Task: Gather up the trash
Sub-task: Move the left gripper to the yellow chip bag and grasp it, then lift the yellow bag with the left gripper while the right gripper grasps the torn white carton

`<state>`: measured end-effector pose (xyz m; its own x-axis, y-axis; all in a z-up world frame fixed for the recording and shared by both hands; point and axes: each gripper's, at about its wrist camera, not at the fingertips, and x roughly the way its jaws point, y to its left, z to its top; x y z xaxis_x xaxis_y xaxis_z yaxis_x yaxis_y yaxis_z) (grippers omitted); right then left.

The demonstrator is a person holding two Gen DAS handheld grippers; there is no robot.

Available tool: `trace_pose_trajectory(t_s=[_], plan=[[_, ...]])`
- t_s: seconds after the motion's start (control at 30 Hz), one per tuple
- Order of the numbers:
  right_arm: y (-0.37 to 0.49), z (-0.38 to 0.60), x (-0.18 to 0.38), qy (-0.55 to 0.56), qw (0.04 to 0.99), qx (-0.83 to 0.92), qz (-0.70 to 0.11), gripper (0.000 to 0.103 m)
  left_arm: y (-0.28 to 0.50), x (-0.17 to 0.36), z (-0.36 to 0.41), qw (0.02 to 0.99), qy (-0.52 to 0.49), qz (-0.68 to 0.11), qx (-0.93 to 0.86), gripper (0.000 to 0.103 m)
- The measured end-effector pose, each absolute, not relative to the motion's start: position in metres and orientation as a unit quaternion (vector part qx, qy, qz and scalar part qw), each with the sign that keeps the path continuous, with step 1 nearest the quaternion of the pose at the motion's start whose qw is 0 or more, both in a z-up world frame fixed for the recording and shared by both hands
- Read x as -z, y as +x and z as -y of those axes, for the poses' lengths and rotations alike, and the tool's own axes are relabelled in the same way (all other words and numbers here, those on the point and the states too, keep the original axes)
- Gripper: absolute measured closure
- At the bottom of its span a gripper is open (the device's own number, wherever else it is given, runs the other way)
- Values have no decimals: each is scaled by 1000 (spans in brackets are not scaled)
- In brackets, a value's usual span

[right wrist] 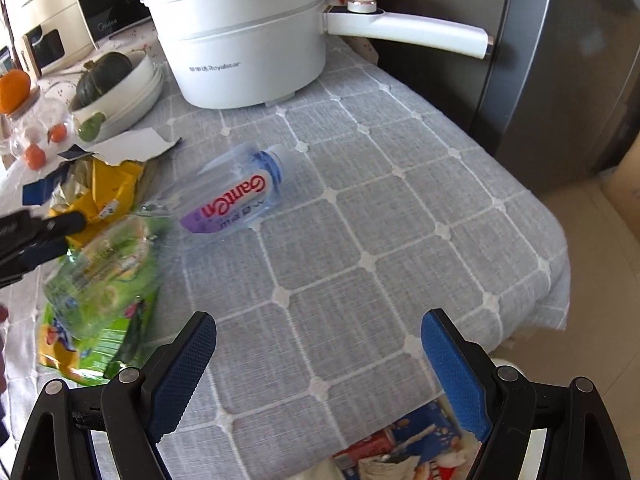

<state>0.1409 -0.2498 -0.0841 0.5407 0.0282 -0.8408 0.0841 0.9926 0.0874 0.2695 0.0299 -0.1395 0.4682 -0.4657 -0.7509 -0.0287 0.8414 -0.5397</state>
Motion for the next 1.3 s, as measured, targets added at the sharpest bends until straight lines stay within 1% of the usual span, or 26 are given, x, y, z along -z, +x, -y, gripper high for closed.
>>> trace_pose_trajectory(t_s=[0.03,0.07,0.13,0.2,0.23,0.27,0.47,0.7,0.77,0.9,1.03,1.13,1.2,1.23,1.3], plan=[[142,252,85,58,875,15,-480,16,271,142,-30,818,-261,-495,133,59],[142,253,85,57,875,15,-481,16,273,143,-31,816,-271,-493,132,79],[141,255,86,56,874,17,-482,16,273,142,-33,819,-281,-483,129,81],[140,256,86,56,874,19,-482,16,268,132,-31,834,-268,-464,133,84],[140,257,85,56,874,20,-482,16,265,126,-30,840,-259,-457,135,87],[139,257,85,57,874,21,-482,16,262,118,-30,846,-249,-450,138,93],[136,253,79,61,881,16,-470,16,226,68,-36,875,-188,-425,137,93],[140,225,59,74,898,-31,-433,16,164,24,-84,904,-158,-385,97,93],[145,210,50,69,906,-49,-416,16,155,20,-97,910,-154,-374,91,93],[171,171,45,30,912,-84,-401,16,150,25,-121,911,-147,-379,73,93],[208,130,57,-26,908,-96,-407,17,153,35,-151,899,-181,-393,60,93],[236,102,71,-74,899,-103,-419,23,158,38,-165,895,-194,-397,56,93],[253,88,83,-101,892,-102,-428,30,160,38,-169,895,-191,-398,54,93],[263,80,90,-116,888,-101,-433,32,160,38,-170,896,-189,-399,54,93],[278,69,101,-135,883,-97,-439,41,162,39,-172,895,-189,-401,53,93]])
